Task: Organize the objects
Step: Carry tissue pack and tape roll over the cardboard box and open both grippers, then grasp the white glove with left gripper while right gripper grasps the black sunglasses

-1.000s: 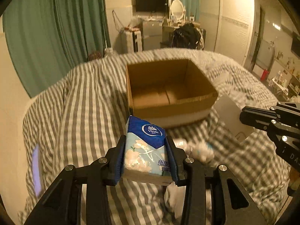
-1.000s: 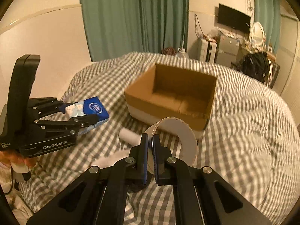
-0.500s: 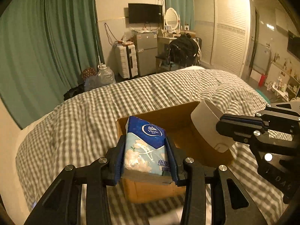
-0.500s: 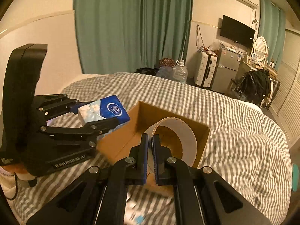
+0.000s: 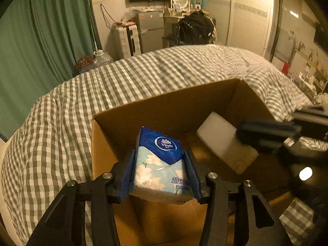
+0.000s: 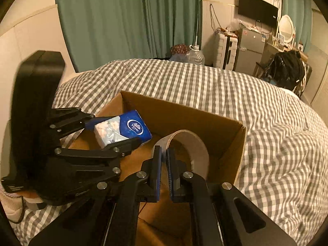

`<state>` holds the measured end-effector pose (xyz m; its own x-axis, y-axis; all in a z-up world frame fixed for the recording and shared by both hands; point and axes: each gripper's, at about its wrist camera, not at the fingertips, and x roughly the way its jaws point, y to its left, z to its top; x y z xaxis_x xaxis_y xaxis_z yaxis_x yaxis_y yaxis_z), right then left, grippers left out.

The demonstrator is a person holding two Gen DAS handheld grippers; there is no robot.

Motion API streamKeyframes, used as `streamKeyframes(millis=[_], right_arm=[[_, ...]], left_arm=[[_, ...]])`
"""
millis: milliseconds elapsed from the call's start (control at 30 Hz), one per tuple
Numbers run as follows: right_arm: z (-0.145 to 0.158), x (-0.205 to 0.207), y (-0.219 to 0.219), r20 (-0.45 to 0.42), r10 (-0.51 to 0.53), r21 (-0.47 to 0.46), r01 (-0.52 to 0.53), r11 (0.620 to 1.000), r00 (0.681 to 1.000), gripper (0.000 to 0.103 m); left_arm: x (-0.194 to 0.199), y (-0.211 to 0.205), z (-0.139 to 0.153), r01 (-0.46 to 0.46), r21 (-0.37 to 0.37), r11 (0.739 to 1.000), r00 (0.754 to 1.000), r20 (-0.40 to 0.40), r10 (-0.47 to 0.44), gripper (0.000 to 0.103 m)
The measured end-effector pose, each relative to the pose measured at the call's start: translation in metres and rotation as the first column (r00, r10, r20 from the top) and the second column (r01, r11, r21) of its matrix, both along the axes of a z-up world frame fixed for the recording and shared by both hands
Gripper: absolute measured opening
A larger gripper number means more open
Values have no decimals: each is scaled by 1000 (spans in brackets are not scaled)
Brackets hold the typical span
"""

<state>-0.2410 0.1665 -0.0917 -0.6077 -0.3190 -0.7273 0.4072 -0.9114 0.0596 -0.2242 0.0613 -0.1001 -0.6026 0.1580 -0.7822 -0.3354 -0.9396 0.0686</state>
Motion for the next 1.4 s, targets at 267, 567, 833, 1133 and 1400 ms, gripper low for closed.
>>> streamKeyframes(millis=[267,567,833,1133,1400], right_arm=[[37,19,20,-73,-97,-23,95,995,993,46],[131,91,33,-178,-107,-9,107,994,978,87],[140,161,31,-225,-119,58,135,989,967,91],[48,191,22,-78,-93,78,99,992,993,91],[-19,201,25,43,-94,81,90,993,995,91]], left_arm=[[29,-10,45,-50,-20,999,998,-41,49,88],[91,-36,121,-149,17,989,987,-65,149,96],[154,-54,115,-181,-43,983,978,-114,175,98],[207,-52,18,-259,-73,963,966,-17,258,98],[242,-51,-12,-235,37,971,963,145,228,98]])
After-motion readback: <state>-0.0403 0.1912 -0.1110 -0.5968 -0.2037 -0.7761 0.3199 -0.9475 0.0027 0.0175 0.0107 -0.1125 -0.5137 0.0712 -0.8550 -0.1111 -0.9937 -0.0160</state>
